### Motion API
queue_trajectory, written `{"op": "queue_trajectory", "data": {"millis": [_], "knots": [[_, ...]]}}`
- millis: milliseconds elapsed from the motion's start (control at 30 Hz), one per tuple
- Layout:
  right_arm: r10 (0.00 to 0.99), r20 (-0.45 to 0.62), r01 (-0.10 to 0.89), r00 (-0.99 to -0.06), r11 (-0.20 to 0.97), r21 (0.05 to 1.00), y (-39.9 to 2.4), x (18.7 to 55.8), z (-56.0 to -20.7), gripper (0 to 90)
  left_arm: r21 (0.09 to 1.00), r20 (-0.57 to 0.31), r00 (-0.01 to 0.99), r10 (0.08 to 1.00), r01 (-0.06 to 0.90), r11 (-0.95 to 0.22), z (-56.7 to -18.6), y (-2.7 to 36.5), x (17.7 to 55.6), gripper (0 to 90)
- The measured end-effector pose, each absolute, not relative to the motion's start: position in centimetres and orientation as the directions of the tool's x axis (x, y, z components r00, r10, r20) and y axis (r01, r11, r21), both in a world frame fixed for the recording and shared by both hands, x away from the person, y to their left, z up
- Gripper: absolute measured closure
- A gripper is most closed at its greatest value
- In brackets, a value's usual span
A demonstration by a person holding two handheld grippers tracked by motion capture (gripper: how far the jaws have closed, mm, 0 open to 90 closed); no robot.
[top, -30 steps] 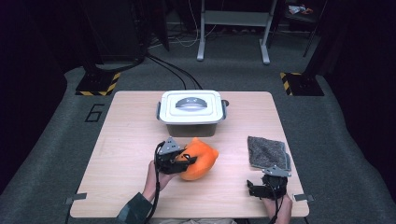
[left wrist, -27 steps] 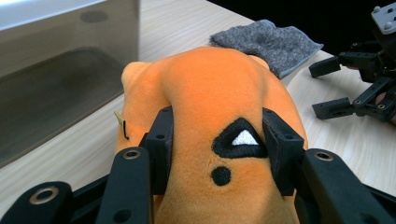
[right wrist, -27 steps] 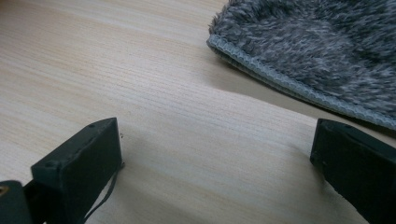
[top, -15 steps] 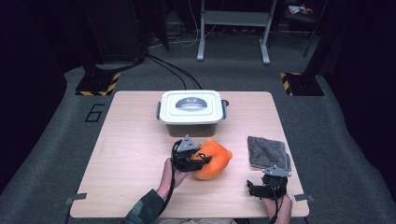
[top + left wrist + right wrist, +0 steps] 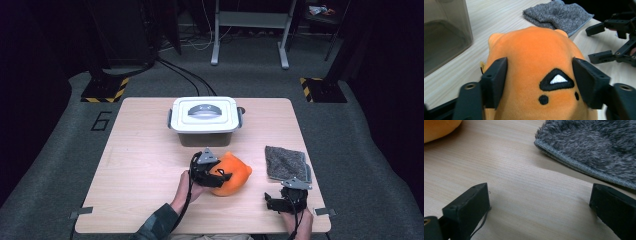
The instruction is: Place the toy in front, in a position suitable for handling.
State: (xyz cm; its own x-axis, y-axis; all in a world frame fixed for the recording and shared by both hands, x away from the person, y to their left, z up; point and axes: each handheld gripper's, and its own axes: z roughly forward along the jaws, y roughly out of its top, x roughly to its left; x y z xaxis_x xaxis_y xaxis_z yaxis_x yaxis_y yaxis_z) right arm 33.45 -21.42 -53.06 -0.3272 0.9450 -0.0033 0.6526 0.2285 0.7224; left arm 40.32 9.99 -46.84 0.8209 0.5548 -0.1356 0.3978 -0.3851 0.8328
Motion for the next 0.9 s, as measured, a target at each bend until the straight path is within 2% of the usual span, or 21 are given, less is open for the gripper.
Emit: {"op": "queue_trajectory", "data": {"millis": [200, 300, 500, 600, 900], "knots": [[0.944, -0.002, 0.655, -0.33, 0.231, 0.72, -21.4, 33.4, -53.0, 2.0, 0.841, -0.167, 0.82, 0.547, 0.408, -0.355, -45.9, 11.6, 40.2, 20.6], [0.944, -0.002, 0.654, -0.329, 0.229, 0.722, -21.4, 33.4, -53.0, 1.9, 0.845, -0.16, 0.804, 0.572, 0.412, -0.341, -45.3, 12.7, 40.1, 18.0], [0.941, -0.002, 0.66, -0.338, 0.239, 0.713, -21.3, 33.4, -53.0, 0.0, 0.839, -0.185, 0.781, 0.597, 0.442, -0.317, -45.1, 14.9, 40.9, 16.5], [0.934, 0.045, 0.66, -0.354, 0.215, 0.72, -21.4, 33.2, -52.6, 0.0, 0.836, -0.2, 0.774, 0.601, 0.454, -0.307, -45.2, 15.7, 41.3, 16.7], [0.901, 0.095, 0.613, -0.424, 0.208, 0.762, -19.4, 33.6, -48.2, 0.9, 0.812, -0.193, 0.771, 0.607, 0.473, -0.343, -45.8, 16.2, 42.5, 20.6]]}}
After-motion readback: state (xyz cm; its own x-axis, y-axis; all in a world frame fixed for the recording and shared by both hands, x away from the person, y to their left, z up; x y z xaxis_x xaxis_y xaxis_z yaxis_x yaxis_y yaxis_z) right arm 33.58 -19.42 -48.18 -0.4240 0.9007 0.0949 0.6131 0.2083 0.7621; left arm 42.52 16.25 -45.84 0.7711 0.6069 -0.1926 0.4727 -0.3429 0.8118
